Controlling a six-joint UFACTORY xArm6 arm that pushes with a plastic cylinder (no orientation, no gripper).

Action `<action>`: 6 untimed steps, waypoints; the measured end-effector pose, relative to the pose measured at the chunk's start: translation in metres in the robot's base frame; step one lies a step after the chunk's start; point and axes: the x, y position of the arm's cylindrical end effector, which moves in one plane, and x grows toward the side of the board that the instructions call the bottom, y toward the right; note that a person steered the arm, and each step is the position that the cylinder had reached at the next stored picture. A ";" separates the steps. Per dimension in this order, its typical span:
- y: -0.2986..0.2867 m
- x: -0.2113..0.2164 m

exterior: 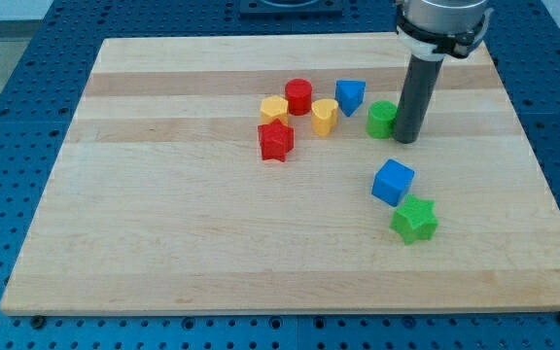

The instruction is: Push blue cube a bit down

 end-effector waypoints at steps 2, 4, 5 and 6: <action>0.000 -0.004; 0.005 0.021; 0.005 0.058; 0.005 0.091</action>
